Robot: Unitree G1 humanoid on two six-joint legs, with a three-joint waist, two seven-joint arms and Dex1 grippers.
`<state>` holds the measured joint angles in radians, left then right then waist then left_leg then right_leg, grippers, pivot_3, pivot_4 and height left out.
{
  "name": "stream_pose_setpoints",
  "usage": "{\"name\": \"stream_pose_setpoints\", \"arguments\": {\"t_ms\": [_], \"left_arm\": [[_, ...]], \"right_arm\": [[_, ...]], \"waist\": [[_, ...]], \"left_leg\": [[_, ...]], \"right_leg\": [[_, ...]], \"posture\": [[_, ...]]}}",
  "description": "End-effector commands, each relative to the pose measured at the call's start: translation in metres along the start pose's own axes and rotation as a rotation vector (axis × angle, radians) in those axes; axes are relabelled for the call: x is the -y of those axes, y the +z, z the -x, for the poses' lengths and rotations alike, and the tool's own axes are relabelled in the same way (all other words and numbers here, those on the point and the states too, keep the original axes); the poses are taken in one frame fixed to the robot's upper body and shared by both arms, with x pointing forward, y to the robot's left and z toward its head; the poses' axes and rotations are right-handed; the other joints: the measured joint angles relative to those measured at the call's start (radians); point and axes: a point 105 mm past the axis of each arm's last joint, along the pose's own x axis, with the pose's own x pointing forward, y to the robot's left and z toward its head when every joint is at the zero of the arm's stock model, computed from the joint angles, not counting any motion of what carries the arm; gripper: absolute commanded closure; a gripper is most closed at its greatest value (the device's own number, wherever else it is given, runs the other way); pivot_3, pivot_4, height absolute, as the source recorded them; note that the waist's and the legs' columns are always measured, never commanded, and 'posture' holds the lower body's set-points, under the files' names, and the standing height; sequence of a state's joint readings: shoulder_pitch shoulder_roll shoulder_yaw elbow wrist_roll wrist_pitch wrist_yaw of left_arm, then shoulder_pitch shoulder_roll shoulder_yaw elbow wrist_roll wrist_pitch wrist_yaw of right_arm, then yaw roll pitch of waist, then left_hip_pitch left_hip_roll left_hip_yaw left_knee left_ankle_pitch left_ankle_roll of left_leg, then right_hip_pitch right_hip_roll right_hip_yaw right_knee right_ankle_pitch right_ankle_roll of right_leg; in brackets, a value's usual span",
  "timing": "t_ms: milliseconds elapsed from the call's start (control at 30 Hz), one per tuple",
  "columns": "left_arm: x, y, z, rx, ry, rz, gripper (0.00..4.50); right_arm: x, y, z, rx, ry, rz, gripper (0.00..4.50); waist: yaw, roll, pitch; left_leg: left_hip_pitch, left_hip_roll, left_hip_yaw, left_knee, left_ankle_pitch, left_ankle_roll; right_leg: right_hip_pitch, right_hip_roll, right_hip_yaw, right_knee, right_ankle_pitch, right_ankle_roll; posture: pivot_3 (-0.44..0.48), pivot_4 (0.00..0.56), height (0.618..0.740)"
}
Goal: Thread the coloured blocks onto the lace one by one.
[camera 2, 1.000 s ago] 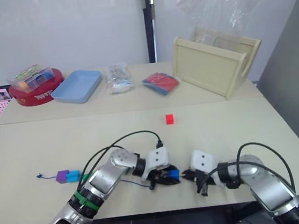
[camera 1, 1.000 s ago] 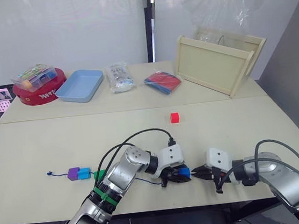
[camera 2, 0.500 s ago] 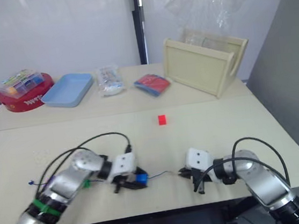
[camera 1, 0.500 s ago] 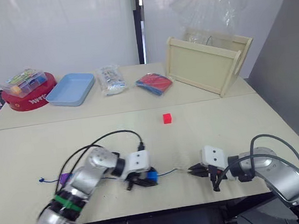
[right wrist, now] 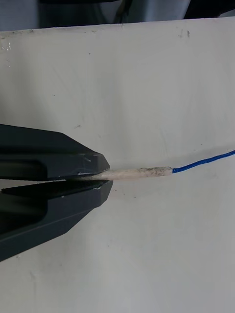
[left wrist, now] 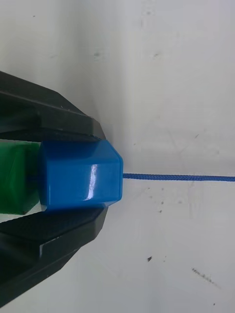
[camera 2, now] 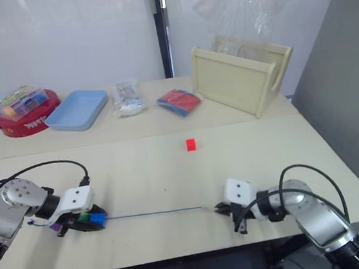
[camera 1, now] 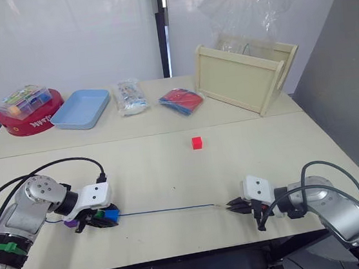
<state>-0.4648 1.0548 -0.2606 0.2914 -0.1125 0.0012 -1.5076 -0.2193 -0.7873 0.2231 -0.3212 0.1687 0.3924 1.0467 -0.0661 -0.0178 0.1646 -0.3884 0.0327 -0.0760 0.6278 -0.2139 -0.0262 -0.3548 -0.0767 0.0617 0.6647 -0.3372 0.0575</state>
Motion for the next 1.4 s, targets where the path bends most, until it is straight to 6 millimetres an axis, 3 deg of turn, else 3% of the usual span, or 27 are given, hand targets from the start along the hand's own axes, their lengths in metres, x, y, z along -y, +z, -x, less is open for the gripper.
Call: {"name": "stream_pose_setpoints", "arguments": {"t_ms": [33, 100, 167, 333, 467, 567, 633, 767, 900, 1033, 1300, 1400], "left_arm": [[0.010, -0.015, -0.008, -0.040, -0.058, 0.070, 3.17], [0.001, -0.003, -0.012, 0.013, -0.015, 0.060, 3.17], [-0.006, 0.005, -0.014, 0.050, 0.017, 0.045, 2.11], [-0.012, 0.036, -0.009, 0.200, 0.009, 0.057, 0.61], [-0.015, 0.075, -0.004, 0.348, -0.028, 0.056, 0.61], [-0.004, 0.112, -0.023, 0.485, -0.092, 0.053, 0.61], [-0.001, 0.125, -0.031, 0.537, -0.101, 0.063, 0.61], [0.006, 0.157, -0.069, 0.666, -0.082, 0.029, 0.61], [0.005, 0.164, -0.099, 0.644, -0.050, -0.044, 0.61], [-0.001, 0.170, -0.114, 0.655, -0.026, -0.080, 0.61], [0.001, 0.172, -0.130, 0.688, -0.056, -0.078, 0.61], [0.002, 0.172, -0.133, 0.686, -0.065, -0.074, 1.48]], "right_arm": [[0.003, 0.007, 0.001, 0.014, -0.004, 0.045, 4.50], [0.004, 0.008, 0.000, 0.017, -0.004, 0.046, 4.50], [0.004, 0.008, -0.001, 0.018, -0.003, 0.046, 4.50], [0.001, 0.007, -0.002, 0.015, 0.001, 0.039, 4.50], [-0.001, 0.007, -0.003, 0.012, 0.001, 0.034, 4.50], [0.000, 0.007, -0.004, 0.011, -0.002, 0.032, 4.50], [0.000, 0.008, -0.004, 0.012, -0.004, 0.031, 4.50], [-0.001, 0.010, -0.006, 0.013, -0.001, 0.030, 4.50], [-0.002, 0.010, -0.007, 0.010, 0.000, 0.026, 4.50], [-0.003, 0.009, -0.006, 0.004, 0.001, 0.023, 4.50], [-0.004, 0.010, -0.005, -0.001, -0.007, 0.018, 4.50], [-0.003, 0.010, -0.004, -0.002, -0.011, 0.016, 4.50]], "waist": [[-0.001, 0.000, 0.000], [0.005, 0.001, 0.000], [0.012, 0.002, 0.000], [0.048, 0.002, 0.001], [0.055, 0.001, 0.001], [0.051, 0.001, 0.001], [0.051, 0.001, 0.001], [0.048, 0.001, 0.001], [0.047, 0.000, 0.001], [0.051, 0.000, 0.001], [0.051, 0.000, 0.001], [0.051, 0.000, 0.001]], "left_leg": [[0.000, 0.000, 0.000, 0.000, 0.000, 0.000], [0.000, 0.000, 0.001, 0.000, 0.000, 0.000], [-0.001, 0.000, 0.001, 0.000, 0.000, 0.000], [-0.005, -0.001, 0.000, 0.004, 0.000, 0.000], [-0.016, -0.002, -0.002, 0.011, 0.000, 0.000], [-0.022, -0.002, -0.002, 0.014, 0.000, 0.000], [-0.022, -0.002, -0.002, 0.014, 0.000, 0.000], [-0.021, -0.002, -0.002, 0.014, 0.000, 0.000], [-0.020, -0.002, -0.002, 0.015, 0.000, 0.000], [-0.020, -0.003, -0.001, 0.015, 0.000, 0.000], [-0.020, -0.003, -0.001, 0.016, 0.000, 0.000], [-0.021, -0.003, -0.001, 0.016, 0.000, 0.000]], "right_leg": [[0.000, 0.000, 0.000, 0.000, 0.000, 0.000], [0.000, 0.000, 0.001, 0.000, 0.000, 0.000], [0.000, 0.000, 0.001, 0.000, 0.000, 0.000], [-0.001, -0.001, 0.001, 0.000, 0.000, -0.001], [-0.008, 0.000, 0.000, 0.001, 0.001, -0.001], [-0.014, 0.000, 0.001, 0.006, 0.001, -0.001], [-0.014, 0.000, 0.001, 0.007, 0.001, -0.001], [-0.014, 0.000, 0.002, 0.007, 0.001, -0.001], [-0.014, 0.000, 0.003, 0.007, 0.001, -0.001], [-0.014, 0.000, 0.003, 0.007, 0.001, -0.001], [-0.014, 0.000, 0.003, 0.007, 0.001, -0.001], [-0.014, 0.000, 0.003, 0.007, 0.001, -0.001]], "posture": [[0.000, 0.150, 0.740], [0.000, 0.150, 0.740], [0.000, 0.150, 0.740], [0.000, 0.150, 0.740], [0.000, 0.150, 0.740], [0.000, 0.150, 0.740], [0.000, 0.150, 0.740], [0.000, 0.150, 0.740], [0.000, 0.150, 0.740], [0.000, 0.150, 0.740], [0.000, 0.150, 0.740], [0.000, 0.150, 0.740]]}}
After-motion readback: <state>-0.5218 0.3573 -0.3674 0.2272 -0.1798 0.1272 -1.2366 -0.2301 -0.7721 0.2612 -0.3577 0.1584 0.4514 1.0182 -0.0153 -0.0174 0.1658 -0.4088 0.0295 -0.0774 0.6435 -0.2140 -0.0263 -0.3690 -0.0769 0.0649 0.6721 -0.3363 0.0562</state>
